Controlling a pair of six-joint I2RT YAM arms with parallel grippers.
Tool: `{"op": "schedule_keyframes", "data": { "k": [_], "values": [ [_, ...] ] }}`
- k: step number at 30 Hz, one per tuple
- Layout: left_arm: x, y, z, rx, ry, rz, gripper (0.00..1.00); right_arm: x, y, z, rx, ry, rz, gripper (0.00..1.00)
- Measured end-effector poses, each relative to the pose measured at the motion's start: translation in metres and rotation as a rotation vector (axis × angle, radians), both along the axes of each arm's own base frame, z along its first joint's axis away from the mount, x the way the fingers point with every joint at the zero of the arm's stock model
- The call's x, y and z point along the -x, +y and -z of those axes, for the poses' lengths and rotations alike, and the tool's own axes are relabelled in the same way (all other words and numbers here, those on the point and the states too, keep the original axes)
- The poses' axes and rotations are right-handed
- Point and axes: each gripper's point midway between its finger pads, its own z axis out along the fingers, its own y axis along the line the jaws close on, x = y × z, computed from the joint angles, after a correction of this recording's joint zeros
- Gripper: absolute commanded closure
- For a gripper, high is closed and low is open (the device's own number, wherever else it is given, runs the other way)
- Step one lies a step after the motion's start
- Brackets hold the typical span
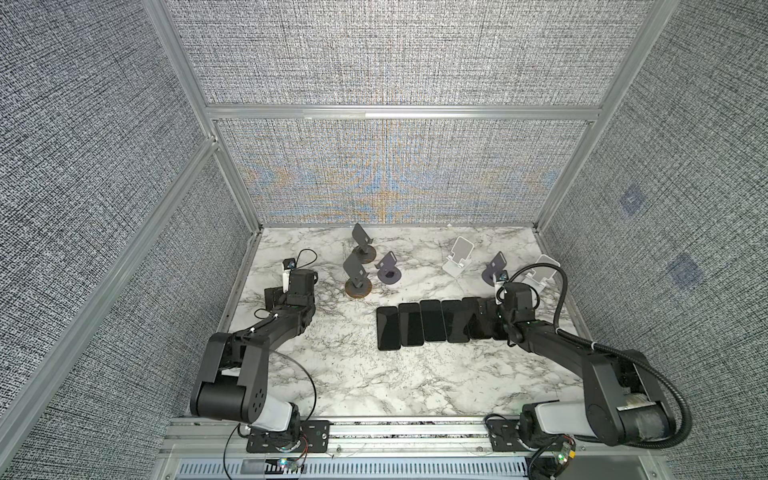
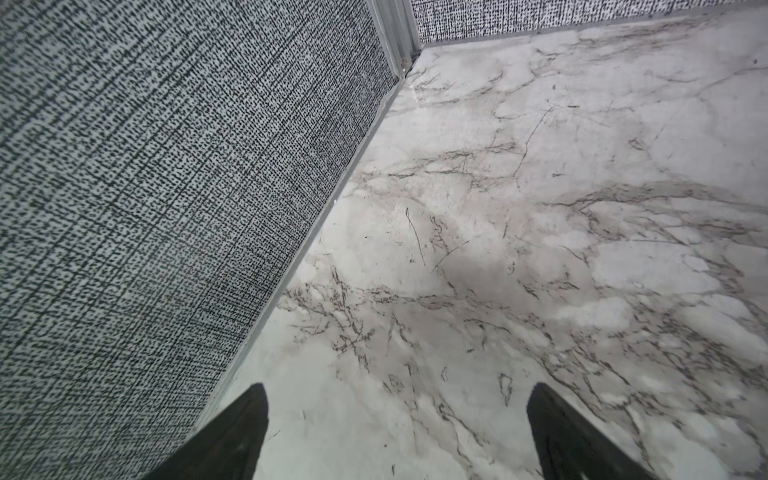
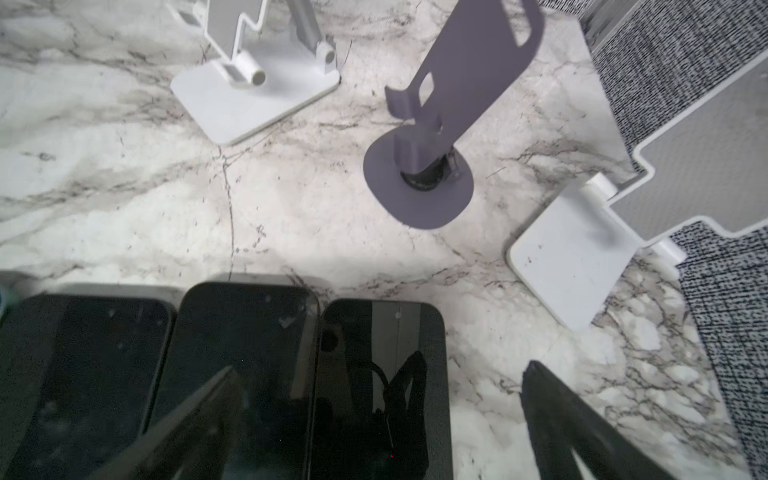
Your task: Remove the phone from the phone stand
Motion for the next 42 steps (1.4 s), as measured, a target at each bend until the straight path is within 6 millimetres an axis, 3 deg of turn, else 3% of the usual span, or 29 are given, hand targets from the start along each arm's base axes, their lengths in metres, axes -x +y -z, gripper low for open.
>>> {"op": "schedule_keyframes", "data": {
  "k": [4,9,14,21,30,34,42],
  "values": [
    [-0.008,0.003,0.005,0.014,-0.055,0.014,0.02,-0.012,-0.006,-0.004,-0.012,-0.056,0.014,0.01],
    [0.004,-0.001,0.006,0.049,-0.132,0.072,0.02,-0.020,-0.003,-0.009,-0.061,-0.127,-0.006,0.01],
    [0.013,0.002,0.005,0.089,-0.204,0.099,0.02,-0.004,0.004,0.029,-0.094,-0.097,-0.041,0.01],
    [-0.001,-0.003,-0.009,0.119,-0.261,0.137,0.02,-0.023,0.000,-0.001,-0.116,-0.233,-0.024,0.01],
    [0.002,-0.012,-0.002,0.158,-0.265,0.200,0.02,-0.023,-0.001,-0.001,-0.123,-0.243,-0.019,0.01],
    [0.010,-0.014,0.021,0.175,-0.237,0.225,0.01,-0.023,-0.001,-0.002,-0.125,-0.248,-0.021,0.01],
    [0.002,-0.021,0.006,0.187,-0.299,0.269,0.02,-0.023,0.000,-0.002,-0.126,-0.247,-0.021,0.01]
  ]
}}
